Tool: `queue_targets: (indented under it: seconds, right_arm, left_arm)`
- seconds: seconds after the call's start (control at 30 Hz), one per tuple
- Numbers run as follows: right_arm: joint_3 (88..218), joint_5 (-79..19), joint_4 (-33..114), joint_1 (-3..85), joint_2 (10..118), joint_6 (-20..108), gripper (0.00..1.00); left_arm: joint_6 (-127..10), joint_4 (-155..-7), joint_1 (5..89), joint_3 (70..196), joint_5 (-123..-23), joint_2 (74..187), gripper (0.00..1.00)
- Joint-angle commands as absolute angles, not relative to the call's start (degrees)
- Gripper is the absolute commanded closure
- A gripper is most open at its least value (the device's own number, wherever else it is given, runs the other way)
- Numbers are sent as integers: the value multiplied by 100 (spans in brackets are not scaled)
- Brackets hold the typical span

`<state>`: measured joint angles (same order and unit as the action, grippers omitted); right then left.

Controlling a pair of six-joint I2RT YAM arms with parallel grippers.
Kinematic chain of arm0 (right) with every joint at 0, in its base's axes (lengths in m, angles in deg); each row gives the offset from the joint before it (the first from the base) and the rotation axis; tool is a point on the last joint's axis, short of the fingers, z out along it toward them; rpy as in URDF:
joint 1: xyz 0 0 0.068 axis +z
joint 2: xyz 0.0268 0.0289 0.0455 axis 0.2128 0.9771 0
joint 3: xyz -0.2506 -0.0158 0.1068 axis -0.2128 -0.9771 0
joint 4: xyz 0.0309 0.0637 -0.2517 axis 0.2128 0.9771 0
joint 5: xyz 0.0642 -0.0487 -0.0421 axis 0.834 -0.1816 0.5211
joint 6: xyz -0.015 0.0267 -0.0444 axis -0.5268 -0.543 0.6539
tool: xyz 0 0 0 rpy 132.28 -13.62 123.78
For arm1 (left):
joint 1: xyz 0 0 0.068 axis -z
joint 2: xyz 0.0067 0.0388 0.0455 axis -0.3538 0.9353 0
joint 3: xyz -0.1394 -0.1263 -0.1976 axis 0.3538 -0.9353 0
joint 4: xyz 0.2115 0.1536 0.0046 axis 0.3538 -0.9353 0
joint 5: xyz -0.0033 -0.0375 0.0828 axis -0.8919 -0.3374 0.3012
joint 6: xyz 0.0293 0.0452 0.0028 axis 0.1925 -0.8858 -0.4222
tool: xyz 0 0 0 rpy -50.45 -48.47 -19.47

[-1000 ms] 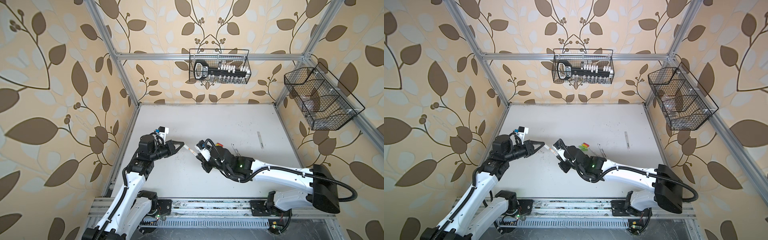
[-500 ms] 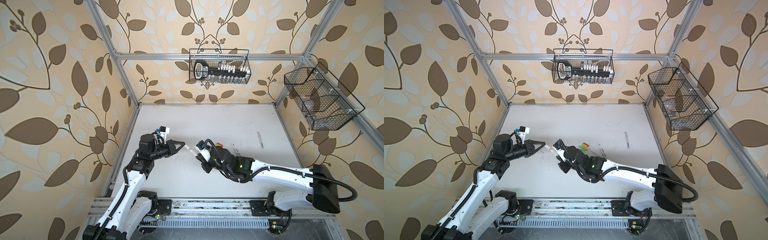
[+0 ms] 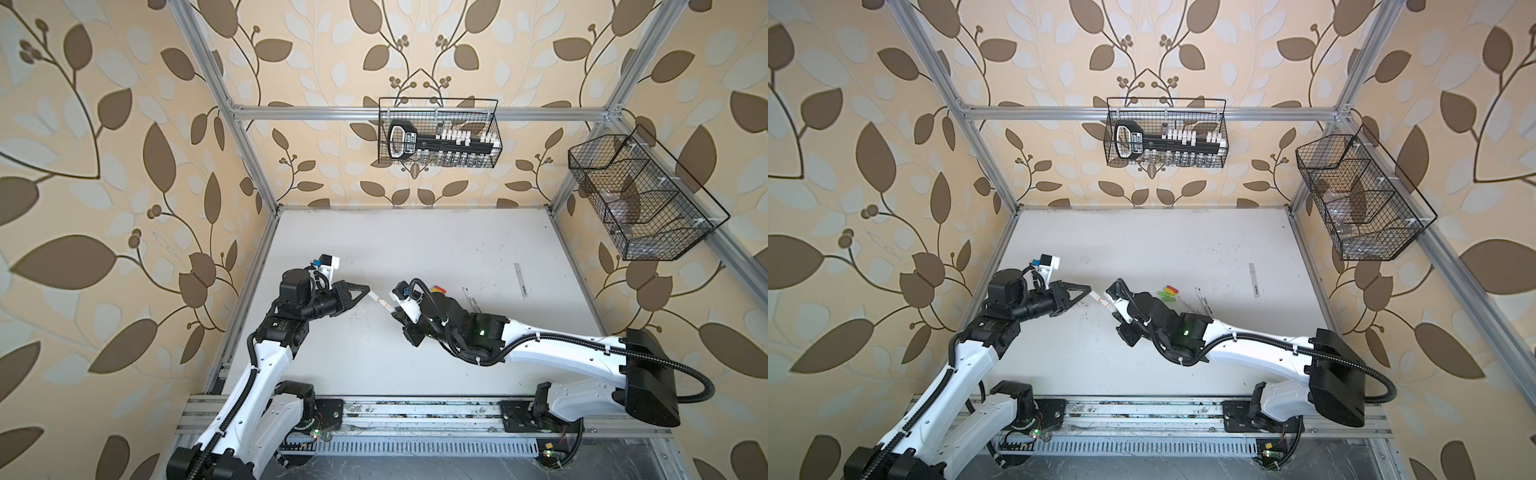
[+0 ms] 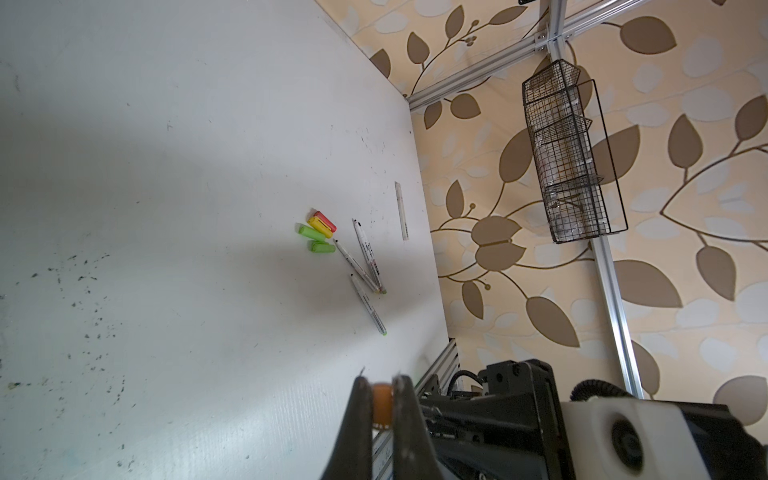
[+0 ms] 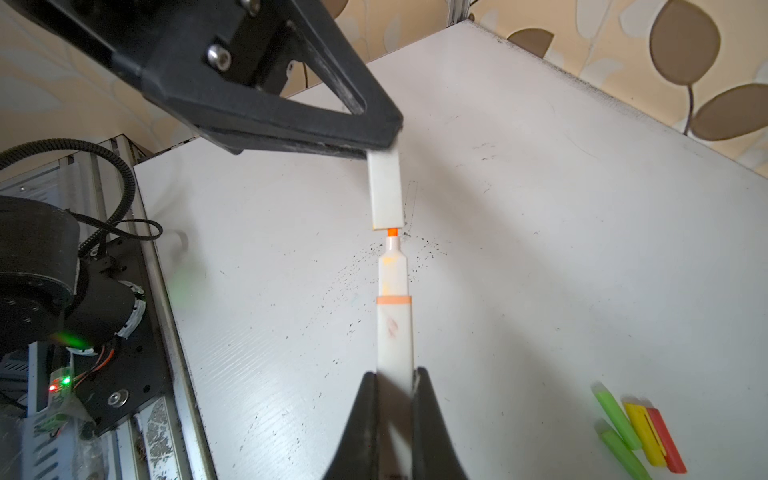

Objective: Insert the pens into the pen caps

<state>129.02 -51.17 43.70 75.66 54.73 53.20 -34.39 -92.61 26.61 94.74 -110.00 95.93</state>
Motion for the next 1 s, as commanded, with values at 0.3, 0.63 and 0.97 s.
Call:
queue_targets:
  seconds: [0.3, 0.63, 0.97]
  right_arm:
    - [13012, -5202, 4234, 7586, 5507, 5464, 90]
    - [13034, -5240, 4165, 7588, 5516, 5472, 90]
    - [13126, -5265, 4105, 7594, 5622, 5503, 90]
  left_arm:
    - [-3379, -8958, 2600, 9492, -11503, 9689, 100]
    - [-3210, -8809, 2600, 9465, -11779, 9820, 100]
    - [-3079, -8651, 2600, 9403, -11955, 9888, 100]
